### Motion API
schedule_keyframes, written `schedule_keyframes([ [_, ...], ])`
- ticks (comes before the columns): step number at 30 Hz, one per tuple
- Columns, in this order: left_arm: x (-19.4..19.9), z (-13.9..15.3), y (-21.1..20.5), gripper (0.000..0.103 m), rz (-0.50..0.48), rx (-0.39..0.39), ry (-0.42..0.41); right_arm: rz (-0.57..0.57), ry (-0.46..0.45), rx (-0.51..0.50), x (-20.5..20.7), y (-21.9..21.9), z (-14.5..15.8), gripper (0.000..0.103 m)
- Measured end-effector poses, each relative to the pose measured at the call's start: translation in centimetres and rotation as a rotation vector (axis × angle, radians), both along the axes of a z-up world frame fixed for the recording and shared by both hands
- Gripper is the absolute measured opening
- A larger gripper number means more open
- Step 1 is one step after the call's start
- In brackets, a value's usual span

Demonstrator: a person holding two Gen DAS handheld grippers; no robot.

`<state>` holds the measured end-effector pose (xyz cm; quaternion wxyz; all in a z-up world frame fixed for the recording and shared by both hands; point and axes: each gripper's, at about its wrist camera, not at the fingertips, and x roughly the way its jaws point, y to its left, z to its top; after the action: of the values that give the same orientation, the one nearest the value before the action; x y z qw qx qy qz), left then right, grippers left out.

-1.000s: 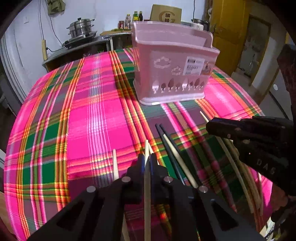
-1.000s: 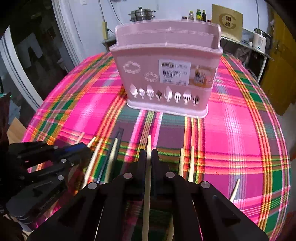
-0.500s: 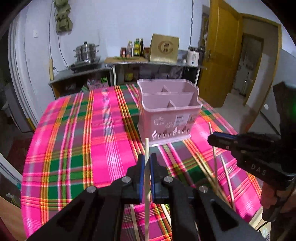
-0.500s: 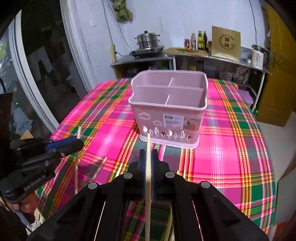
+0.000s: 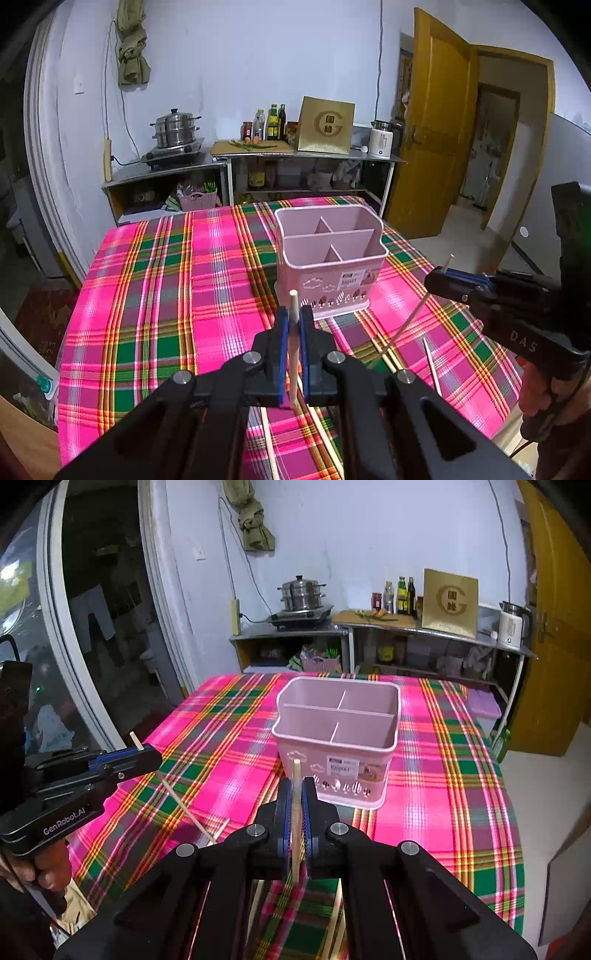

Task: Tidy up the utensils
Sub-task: 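Carry the chopstick in the left tool over the pink basket while the right tool carries its chopstick there too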

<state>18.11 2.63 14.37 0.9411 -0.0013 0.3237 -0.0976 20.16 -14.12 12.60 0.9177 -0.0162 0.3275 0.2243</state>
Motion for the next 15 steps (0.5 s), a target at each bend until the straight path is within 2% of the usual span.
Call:
schedule_keyframes([
  [10, 2.4, 3.2, -0.7, 0.006, -0.02, -0.014, -0.027, -0.006, -0.041, -0.002, 1.4, -0.5, 2.3, 0.005],
  [15, 4.4, 5.2, -0.9, 0.006, -0.027, -0.032, -0.041, -0.013, -0.065, 0.018, 2.8, -0.8, 4.4, 0.005],
])
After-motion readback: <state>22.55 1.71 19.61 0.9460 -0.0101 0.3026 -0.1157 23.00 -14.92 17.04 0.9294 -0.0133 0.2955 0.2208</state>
